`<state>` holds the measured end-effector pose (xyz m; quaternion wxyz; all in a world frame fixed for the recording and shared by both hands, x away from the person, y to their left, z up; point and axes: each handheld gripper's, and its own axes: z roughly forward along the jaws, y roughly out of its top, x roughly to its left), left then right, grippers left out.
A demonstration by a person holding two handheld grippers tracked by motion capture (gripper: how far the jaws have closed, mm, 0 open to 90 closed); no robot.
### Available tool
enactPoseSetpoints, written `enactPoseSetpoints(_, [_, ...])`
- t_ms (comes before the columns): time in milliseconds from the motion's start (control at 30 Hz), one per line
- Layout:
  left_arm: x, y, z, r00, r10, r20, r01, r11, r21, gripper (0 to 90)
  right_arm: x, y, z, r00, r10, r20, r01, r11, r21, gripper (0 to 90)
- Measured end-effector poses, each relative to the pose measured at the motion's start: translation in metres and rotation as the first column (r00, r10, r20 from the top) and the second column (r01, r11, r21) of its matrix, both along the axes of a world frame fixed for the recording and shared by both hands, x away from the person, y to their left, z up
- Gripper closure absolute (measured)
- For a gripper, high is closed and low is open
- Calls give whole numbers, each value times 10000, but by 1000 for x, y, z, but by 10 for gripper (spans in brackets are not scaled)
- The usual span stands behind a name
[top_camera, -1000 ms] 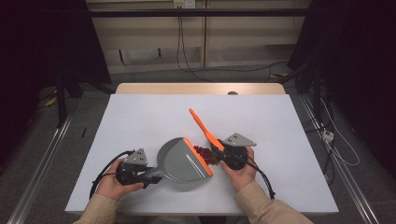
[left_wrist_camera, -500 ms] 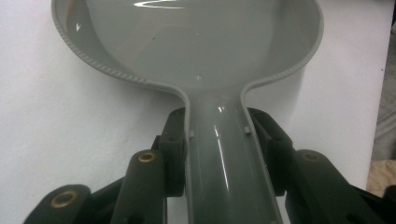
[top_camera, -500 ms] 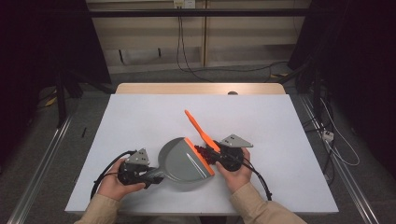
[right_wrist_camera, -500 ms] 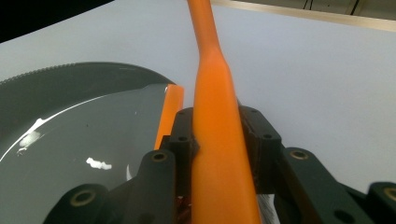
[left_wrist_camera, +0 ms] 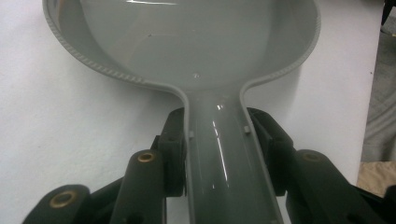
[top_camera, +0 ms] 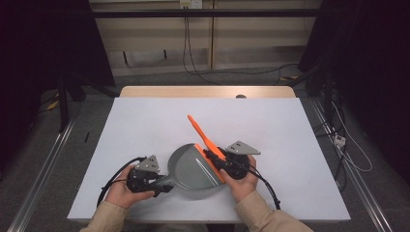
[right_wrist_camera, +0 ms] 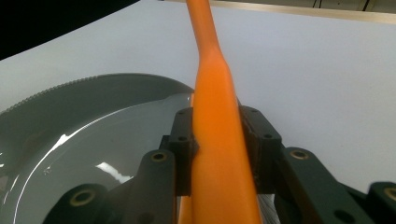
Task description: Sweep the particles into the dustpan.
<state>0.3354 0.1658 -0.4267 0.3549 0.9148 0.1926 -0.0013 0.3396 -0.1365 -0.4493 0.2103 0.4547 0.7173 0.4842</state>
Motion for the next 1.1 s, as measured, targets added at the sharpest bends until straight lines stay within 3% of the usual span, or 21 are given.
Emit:
enactPoseSetpoints(267, [-2,-4,0,9997,259,-42,-259,9997,-17,616,-3,2,-1,10000,50,-23,-50,9998,213,688])
enactPoseSetpoints(333, [-2,-5,0,9999,145,-52,-145,9999,-29,616,-3,2,-1,9998,128,-121,-122,9987,497,688])
enactPoseSetpoints(667, [-3,-5,0,9996,299,14,-299,9995,104,617,-7,10,-1,10000,54,34,-56,9986,520,688])
enactPoseSetpoints(833, [-3,-4,-2,9993,345,-107,-346,9994,-28,618,-8,11,0,9999,26,111,-31,9986,527,690])
enactPoseSetpoints(1100, [-3,-3,-3,9996,267,-82,-266,9996,101,619,-12,21,7,9987,419,284,-438,9964,719,695])
